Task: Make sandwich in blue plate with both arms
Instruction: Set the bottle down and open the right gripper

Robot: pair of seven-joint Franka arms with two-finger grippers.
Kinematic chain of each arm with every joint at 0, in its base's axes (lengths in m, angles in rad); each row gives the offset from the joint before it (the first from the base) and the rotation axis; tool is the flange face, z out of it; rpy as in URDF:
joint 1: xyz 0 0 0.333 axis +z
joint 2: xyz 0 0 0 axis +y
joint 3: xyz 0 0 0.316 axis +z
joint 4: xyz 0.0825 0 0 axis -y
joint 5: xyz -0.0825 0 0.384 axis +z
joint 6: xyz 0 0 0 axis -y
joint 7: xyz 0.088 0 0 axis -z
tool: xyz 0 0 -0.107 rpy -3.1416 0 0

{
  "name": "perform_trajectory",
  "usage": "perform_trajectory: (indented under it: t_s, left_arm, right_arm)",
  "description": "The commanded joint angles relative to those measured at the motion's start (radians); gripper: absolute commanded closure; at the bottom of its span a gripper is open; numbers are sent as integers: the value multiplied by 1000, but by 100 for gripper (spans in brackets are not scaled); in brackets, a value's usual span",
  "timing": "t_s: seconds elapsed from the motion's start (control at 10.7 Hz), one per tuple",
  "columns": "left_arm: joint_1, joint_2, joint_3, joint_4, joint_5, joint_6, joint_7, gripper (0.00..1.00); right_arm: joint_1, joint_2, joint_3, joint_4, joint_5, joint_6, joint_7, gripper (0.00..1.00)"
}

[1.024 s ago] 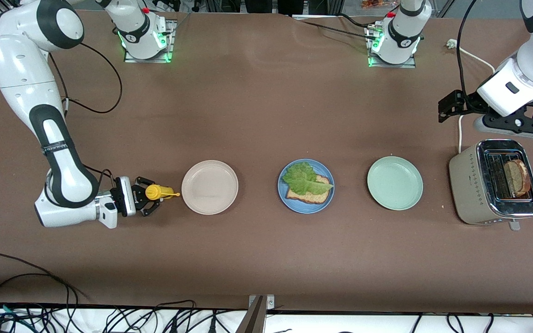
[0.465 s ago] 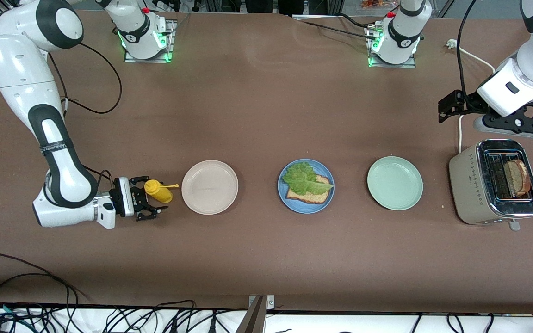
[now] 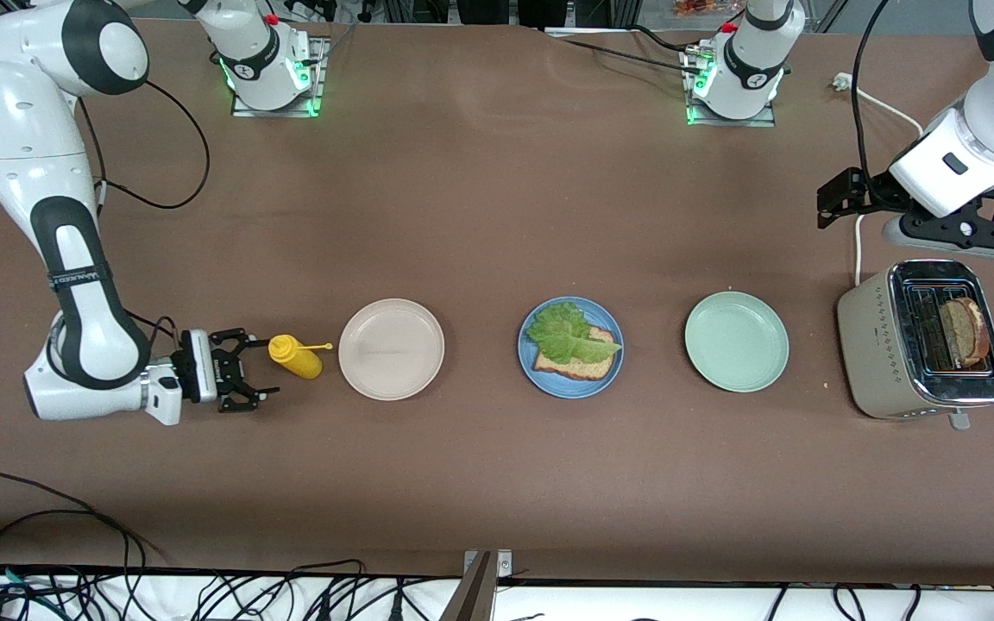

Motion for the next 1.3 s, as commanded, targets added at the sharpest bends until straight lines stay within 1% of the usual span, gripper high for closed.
perform_trajectory:
  t_s: [0.0,0.09,0.28,0.47,0.56,0.65,0.74,0.93,1.12,1.21]
  left_arm:
    - [-3,5,-1,23,11,-18,-2,0]
    - [-3,5,-1,22,11,-18,-3,0]
    - [2,5,-1,22,11,-18,-2,0]
    - [-8,5,-1,22,11,-18,-8,0]
    - [-2,5,-1,23,11,-18,-7,0]
    - [1,5,-1,23,10,-18,-5,0]
    - [0,5,-1,23,8,-18,-7,0]
    - [0,5,-1,20,5,-18,-2,0]
    - [0,5,-1,23,4,-18,0,0]
    - [0,5,-1,20,4,-18,0,0]
  right_arm:
    - [-1,-20,-70,7,-16,-40,-57,0]
    - [1,-50,-70,6,-39,-40,-43,0]
    - [31,-139,-78,-25,-43,-48,48,0]
    - [102,-265,-152,-124,-45,-37,172,0]
    - [120,-328,-166,-175,-68,-30,264,0]
    - [124,-387,-168,-212,-112,-10,382,0]
    - [136,-434,-168,-223,-143,-13,497,0]
    - [143,-486,-167,-223,-174,-22,692,0]
    - [169,-578,-168,-223,-246,-61,994,0]
    - [186,-624,-168,-223,-267,-88,1121,0]
